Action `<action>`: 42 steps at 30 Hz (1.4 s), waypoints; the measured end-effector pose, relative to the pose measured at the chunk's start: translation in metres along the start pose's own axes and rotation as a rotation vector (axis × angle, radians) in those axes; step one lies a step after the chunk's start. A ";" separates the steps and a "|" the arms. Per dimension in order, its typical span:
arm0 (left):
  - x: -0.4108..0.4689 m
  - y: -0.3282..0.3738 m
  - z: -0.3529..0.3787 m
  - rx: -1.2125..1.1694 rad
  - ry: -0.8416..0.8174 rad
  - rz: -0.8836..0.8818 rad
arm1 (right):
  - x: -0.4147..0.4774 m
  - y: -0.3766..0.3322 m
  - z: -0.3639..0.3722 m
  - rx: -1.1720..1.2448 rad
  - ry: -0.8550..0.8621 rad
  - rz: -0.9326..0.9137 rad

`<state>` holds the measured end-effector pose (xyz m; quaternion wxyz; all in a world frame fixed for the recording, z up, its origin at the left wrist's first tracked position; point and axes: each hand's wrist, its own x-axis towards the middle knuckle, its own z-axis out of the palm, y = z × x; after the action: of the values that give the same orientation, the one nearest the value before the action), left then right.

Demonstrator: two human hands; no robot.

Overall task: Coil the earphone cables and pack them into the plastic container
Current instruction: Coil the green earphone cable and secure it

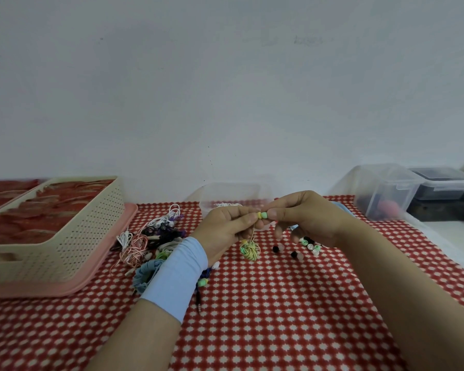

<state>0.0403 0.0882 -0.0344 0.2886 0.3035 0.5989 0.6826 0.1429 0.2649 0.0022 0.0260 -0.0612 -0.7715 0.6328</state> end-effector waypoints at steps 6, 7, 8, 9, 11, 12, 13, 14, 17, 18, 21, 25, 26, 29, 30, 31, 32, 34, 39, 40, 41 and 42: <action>-0.001 0.000 -0.001 0.039 0.004 0.013 | 0.002 0.000 0.002 0.009 -0.005 0.013; -0.001 0.000 -0.001 0.046 0.008 0.016 | 0.002 0.000 0.002 0.015 -0.004 0.012; -0.001 0.000 -0.001 0.050 0.013 0.018 | 0.002 0.000 0.003 0.023 -0.002 0.009; -0.001 0.001 -0.001 0.049 0.018 0.021 | 0.002 0.001 0.004 0.032 0.003 0.006; -0.001 0.000 0.000 0.048 0.029 0.032 | 0.003 0.001 0.006 0.046 0.016 0.001; 0.000 0.000 0.000 0.059 0.037 0.037 | 0.003 0.002 0.006 0.047 0.021 0.000; 0.000 0.000 0.000 0.068 0.041 0.038 | 0.004 0.002 0.006 0.048 0.022 0.002; 0.000 -0.001 0.001 0.072 0.042 0.037 | 0.004 0.003 0.006 0.051 0.020 0.005; 0.000 -0.003 0.002 0.077 0.058 0.030 | 0.005 0.006 0.008 0.052 0.034 0.025; 0.000 -0.003 0.001 0.072 0.066 0.025 | 0.006 0.007 0.009 0.063 0.046 0.026; 0.000 -0.002 0.001 0.069 0.072 0.017 | 0.005 0.005 0.012 0.087 0.112 -0.025; 0.001 0.000 0.002 0.052 0.120 -0.013 | 0.004 -0.001 0.015 -0.135 0.202 -0.169; 0.001 0.000 0.002 0.034 0.130 -0.026 | 0.004 -0.002 0.017 -0.205 0.215 -0.188; 0.001 0.001 0.003 -0.057 0.136 -0.076 | 0.002 -0.004 0.019 -0.319 0.213 -0.219; 0.001 0.001 0.003 -0.080 0.136 -0.088 | 0.001 -0.005 0.018 -0.324 0.208 -0.221; 0.001 0.002 0.003 -0.094 0.132 -0.098 | 0.000 -0.006 0.017 -0.326 0.206 -0.222; 0.001 0.002 0.003 -0.098 0.125 -0.105 | 0.000 -0.007 0.017 -0.332 0.210 -0.225; -0.001 0.004 0.003 -0.100 0.104 -0.116 | 0.001 -0.007 0.016 -0.357 0.237 -0.234; 0.000 0.004 0.004 0.027 0.141 -0.077 | 0.002 -0.003 0.019 -0.445 0.284 -0.272; 0.000 0.004 0.004 0.062 0.154 -0.061 | 0.002 -0.001 0.021 -0.447 0.293 -0.282; 0.000 0.004 0.004 0.079 0.162 -0.051 | 0.003 0.001 0.021 -0.439 0.308 -0.291; -0.001 0.003 0.005 0.082 0.166 -0.046 | 0.003 0.002 0.022 -0.424 0.320 -0.297</action>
<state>0.0441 0.0905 -0.0307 0.2411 0.2436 0.6550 0.6734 0.1370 0.2442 -0.0046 0.2262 -0.0509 -0.8729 0.4292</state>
